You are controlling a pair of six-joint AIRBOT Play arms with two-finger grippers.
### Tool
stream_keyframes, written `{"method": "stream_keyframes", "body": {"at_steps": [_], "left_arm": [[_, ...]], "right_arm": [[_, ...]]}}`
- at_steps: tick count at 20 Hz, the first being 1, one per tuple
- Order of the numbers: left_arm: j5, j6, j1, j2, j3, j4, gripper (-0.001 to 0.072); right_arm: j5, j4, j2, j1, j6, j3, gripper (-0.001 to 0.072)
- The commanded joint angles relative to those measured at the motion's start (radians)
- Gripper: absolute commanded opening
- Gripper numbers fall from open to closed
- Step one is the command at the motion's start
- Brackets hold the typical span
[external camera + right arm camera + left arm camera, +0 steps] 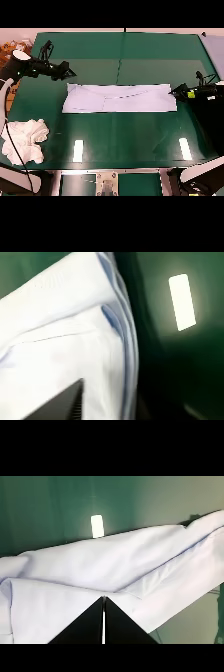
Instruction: Fold the shirts.
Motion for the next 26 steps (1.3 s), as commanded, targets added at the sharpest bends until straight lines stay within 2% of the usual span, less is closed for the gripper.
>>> {"method": "stream_keyframes", "body": {"at_steps": [1, 2, 3, 7, 11, 15, 19, 23, 26], "left_arm": [[-0.023, -0.001, -0.002, 0.000, 0.002, 0.008, 0.0034], [-0.023, -0.001, -0.010, 0.000, 0.002, 0.009, 0.0033], [-0.021, 0.000, -0.024, 0.000, 0.002, 0.013, 0.0024], [0.050, -0.001, -0.169, 0.000, 0.002, 0.034, 0.0024], [0.275, -0.002, -0.408, -0.039, 0.002, 0.031, 0.0024], [0.463, -0.015, -0.613, -0.179, 0.031, -0.039, 0.0024], [0.464, -0.019, -0.714, -0.325, 0.137, -0.156, 0.0024], [0.465, -0.019, -0.737, -0.369, 0.179, -0.195, 0.0025], [0.327, -0.016, -0.694, -0.363, 0.214, -0.183, 0.0024]], "right_arm": [[0.006, 0.019, -0.031, 0.033, -0.026, 0.016, 0.0216], [0.008, 0.024, -0.031, 0.035, -0.024, 0.029, 0.0042], [0.013, 0.034, -0.030, 0.037, -0.018, 0.044, 0.0011], [0.124, 0.060, 0.043, 0.042, 0.024, 0.122, 0.0010], [0.244, 0.084, 0.281, 0.071, 0.067, 0.158, 0.0010], [0.296, 0.179, 0.499, 0.119, 0.103, 0.178, 0.0011], [0.314, 0.187, 0.585, 0.141, 0.138, 0.211, 0.0011], [0.330, 0.179, 0.579, 0.141, 0.144, 0.187, 0.0011], [0.319, 0.179, 0.574, 0.141, 0.144, 0.152, 0.0011]]}}
